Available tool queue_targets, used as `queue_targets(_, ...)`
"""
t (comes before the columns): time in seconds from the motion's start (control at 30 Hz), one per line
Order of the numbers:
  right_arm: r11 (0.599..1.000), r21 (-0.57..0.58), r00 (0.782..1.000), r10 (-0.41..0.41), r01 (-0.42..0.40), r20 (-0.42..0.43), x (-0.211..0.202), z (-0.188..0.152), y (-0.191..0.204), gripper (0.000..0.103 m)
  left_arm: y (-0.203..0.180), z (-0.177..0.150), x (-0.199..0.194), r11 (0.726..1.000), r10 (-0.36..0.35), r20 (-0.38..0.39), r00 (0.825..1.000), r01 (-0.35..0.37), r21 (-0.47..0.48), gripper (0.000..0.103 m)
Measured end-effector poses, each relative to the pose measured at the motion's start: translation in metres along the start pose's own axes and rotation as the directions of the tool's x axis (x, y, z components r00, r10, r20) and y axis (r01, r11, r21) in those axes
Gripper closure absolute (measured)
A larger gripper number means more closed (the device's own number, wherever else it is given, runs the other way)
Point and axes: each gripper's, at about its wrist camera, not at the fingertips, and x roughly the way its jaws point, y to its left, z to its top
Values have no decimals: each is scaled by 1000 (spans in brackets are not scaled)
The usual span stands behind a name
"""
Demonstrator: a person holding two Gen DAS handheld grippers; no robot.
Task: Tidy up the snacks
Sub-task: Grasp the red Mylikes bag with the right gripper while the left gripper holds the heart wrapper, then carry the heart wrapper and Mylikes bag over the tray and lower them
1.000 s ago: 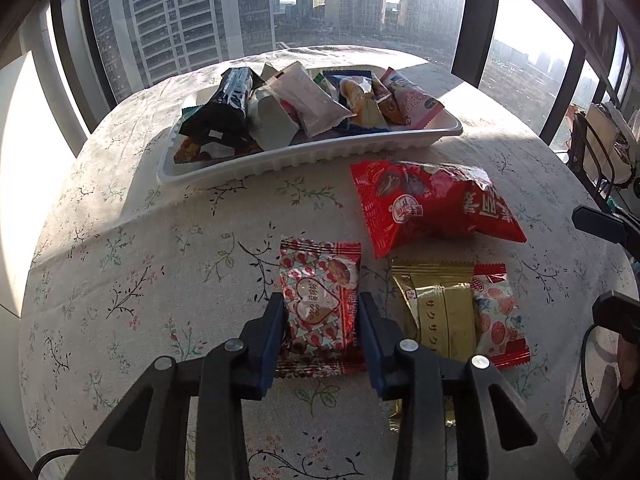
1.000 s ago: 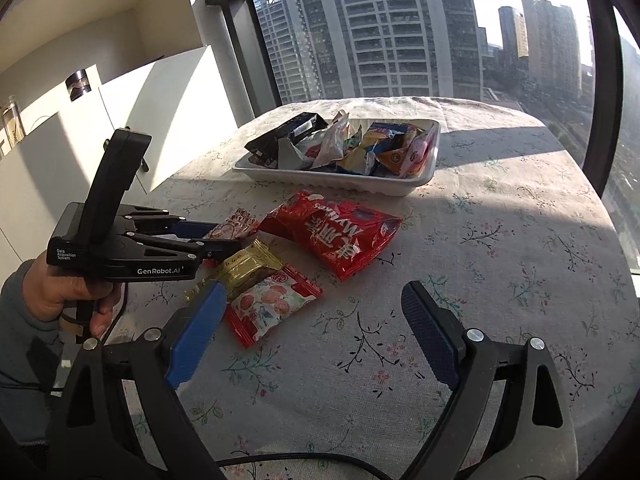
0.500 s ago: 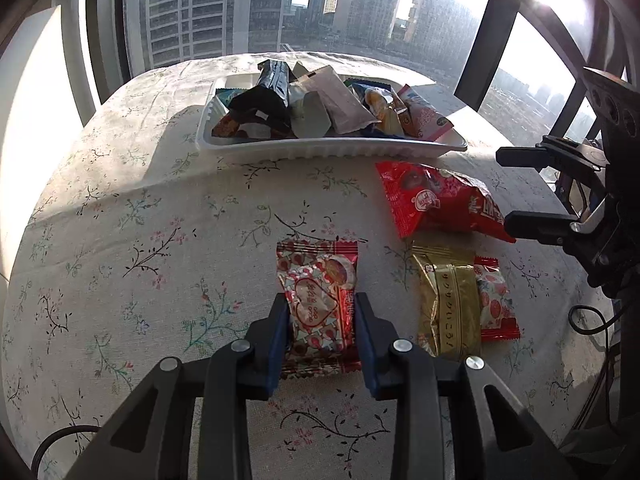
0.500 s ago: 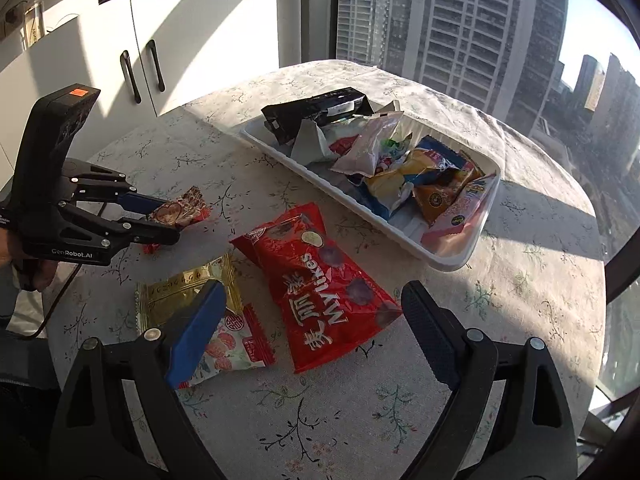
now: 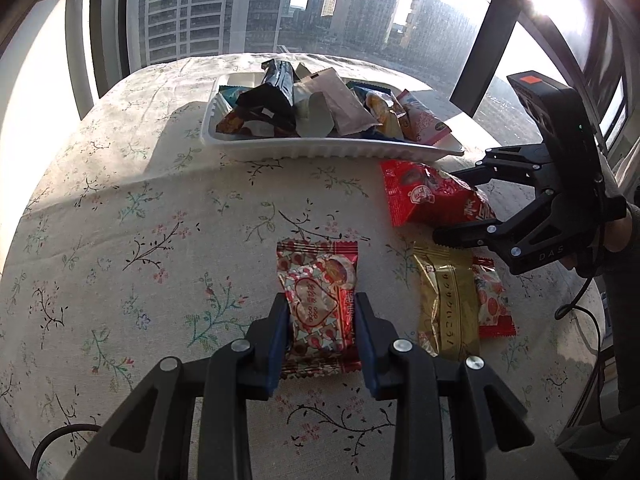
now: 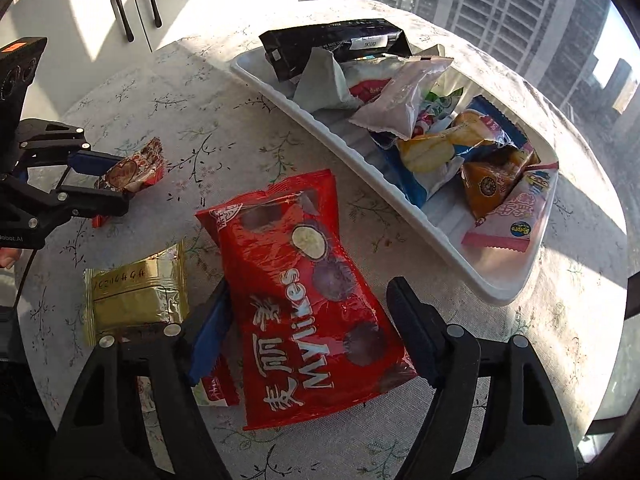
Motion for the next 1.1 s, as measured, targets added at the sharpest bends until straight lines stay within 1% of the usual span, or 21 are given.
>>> queue_targets(0.03,1000,1,1000,3,-3,1,0,0,-1,34,0,0,0,1000,-1,0,1000,1,0,70)
queue_targets(0.17,1000,-5,1000,12,-12,-1,-1,-2,0,41,0,0,0,1000,-4,3,1000,4,-3,70)
queue_targets(0.23,1000,-2,1000,15,-15,4,-4,-3,1,46,-1,0,0,1000,-6,3,1000,6,-3,70)
queue_targets(0.3,1000,1,1000,15,-15,15,-8,-9,8,53,-1,0,0,1000,-9,4,1000,9,-3,70)
queue_targets(0.37,1000,11,1000,16,-16,26,-10,-12,11,56,-2,0,0,1000,-12,4,1000,12,-4,70)
queue_targets(0.6,998,60,996,11,-16,87,-22,-29,18,65,-1,-1,-2,1000,-15,13,1000,15,-15,70)
queue_targets(0.67,997,76,993,13,-22,114,-29,-35,20,65,-1,-1,-4,1000,-18,19,1000,18,-20,70)
queue_targets(0.77,993,114,985,11,-31,173,-45,-44,19,65,0,0,-8,999,-23,32,999,24,-23,70)
queue_targets(0.87,981,187,969,-1,-46,245,-66,-52,9,65,0,5,-11,999,-29,44,999,29,-22,70)
queue_targets(0.97,961,272,954,-44,-40,297,-84,-60,-8,65,-1,18,-15,999,-31,66,997,33,-19,70)
queue_targets(1.1,920,391,936,-114,-27,334,-97,-57,-35,65,-4,45,-21,999,-36,110,993,37,-4,70)
